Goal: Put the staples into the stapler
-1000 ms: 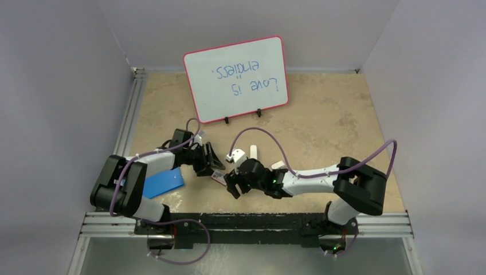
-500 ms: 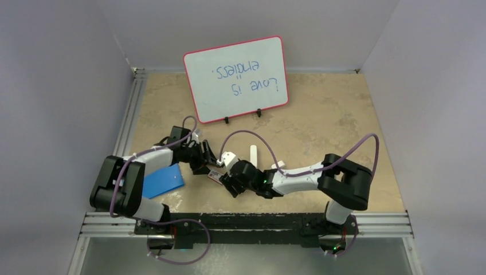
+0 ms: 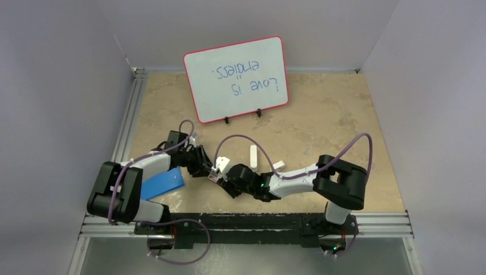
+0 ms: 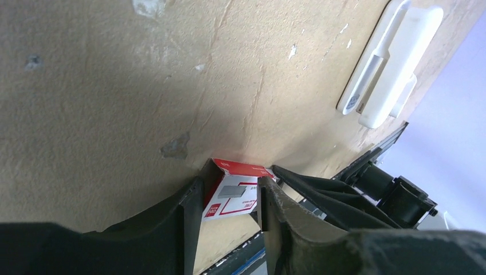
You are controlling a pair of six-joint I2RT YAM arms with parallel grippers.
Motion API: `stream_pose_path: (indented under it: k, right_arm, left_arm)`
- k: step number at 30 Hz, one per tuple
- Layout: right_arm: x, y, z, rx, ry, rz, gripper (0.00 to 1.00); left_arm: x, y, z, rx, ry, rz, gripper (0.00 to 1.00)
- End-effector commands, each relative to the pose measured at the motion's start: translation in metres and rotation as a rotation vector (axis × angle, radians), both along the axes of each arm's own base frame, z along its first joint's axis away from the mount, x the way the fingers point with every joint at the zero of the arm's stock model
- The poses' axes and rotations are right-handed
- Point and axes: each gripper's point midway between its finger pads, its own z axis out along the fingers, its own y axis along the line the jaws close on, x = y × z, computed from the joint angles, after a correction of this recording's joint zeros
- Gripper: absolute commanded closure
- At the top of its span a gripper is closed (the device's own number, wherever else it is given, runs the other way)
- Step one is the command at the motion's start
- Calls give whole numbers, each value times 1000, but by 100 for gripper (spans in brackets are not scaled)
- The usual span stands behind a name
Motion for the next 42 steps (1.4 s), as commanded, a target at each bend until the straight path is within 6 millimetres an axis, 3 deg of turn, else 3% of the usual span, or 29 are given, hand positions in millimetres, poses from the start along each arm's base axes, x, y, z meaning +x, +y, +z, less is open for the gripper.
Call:
stream_pose_path:
  k: [1,4,8,12,19,28,31,34,37,42]
  right_arm:
    - [-12,11,3,4,-4,127,56]
    - [-22,14,0,-2,26,190,60]
    - [-19,13,-1,-14,17,178,63]
    - [-14,11,-1,-16,13,128,63]
    - [-11,11,-5,-20,10,113,55]
    - [-21,23,-7,-76,-18,316,61]
    - [-10,27,-9,-130,-59,348,61]
    - [1,19,-19,-198,-54,366,60]
    - [-2,9,-23,-206,-72,442,56]
    - [-12,8,-6,-139,-124,563,44]
  left_arm:
    - [1,7,4,32,-53,1,63]
    - [-2,9,6,34,-59,9,67]
    - [-3,6,5,18,-54,0,76]
    - [-8,6,0,11,-38,1,79]
    - [-17,4,1,-19,-28,10,78]
    - [-25,7,3,-23,-34,52,74]
    - [-24,11,3,-2,-40,66,74]
    - [-21,15,4,27,-48,92,73]
    - [-21,18,5,36,-53,116,71]
    - [-29,18,4,18,-48,128,62]
